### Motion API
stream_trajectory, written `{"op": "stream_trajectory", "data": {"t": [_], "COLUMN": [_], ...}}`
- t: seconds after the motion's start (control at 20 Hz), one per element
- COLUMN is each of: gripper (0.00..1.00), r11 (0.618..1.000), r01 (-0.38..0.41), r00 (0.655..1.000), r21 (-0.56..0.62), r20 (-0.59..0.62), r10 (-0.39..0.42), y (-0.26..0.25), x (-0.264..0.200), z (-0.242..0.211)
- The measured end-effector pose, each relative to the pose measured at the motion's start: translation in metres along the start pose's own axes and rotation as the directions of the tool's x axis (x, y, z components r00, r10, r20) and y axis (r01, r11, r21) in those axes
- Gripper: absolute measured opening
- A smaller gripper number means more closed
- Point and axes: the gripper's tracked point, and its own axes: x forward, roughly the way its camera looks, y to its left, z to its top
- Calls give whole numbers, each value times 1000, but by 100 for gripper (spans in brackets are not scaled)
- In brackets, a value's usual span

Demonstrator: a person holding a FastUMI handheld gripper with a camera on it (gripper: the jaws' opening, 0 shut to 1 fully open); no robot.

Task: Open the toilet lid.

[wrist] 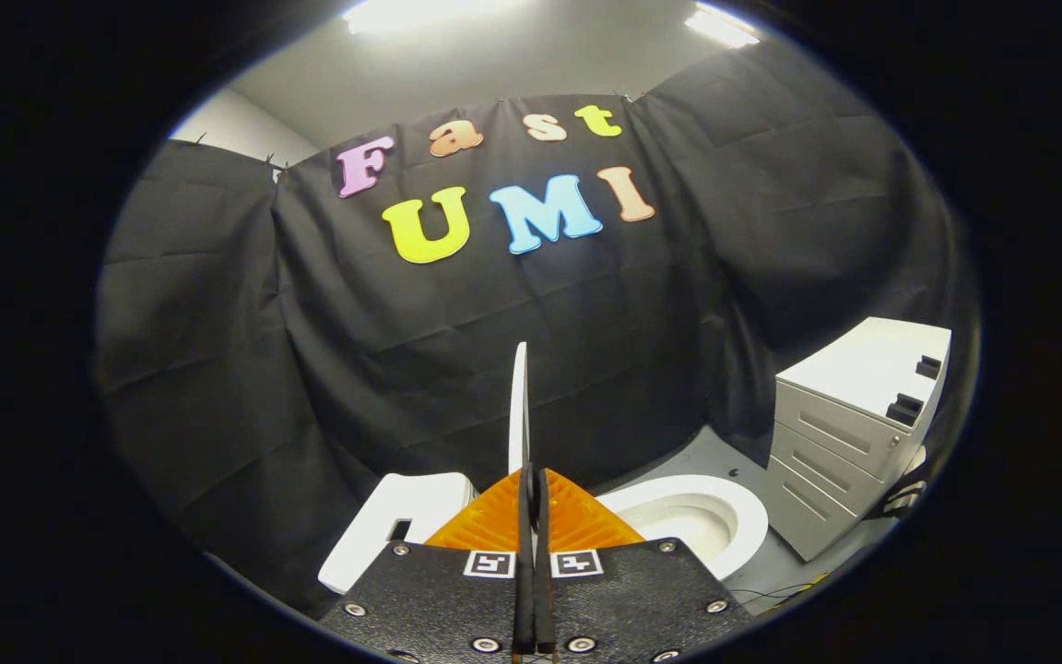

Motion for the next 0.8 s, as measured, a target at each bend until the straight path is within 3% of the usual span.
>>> {"op": "stream_trajectory", "data": {"t": [0.8], "gripper": [0], "r11": [962], "r01": [-183], "r00": [982], "r21": [-203], "r20": [-2], "r10": [187], "y": [111], "x": [5], "z": [-20]}}
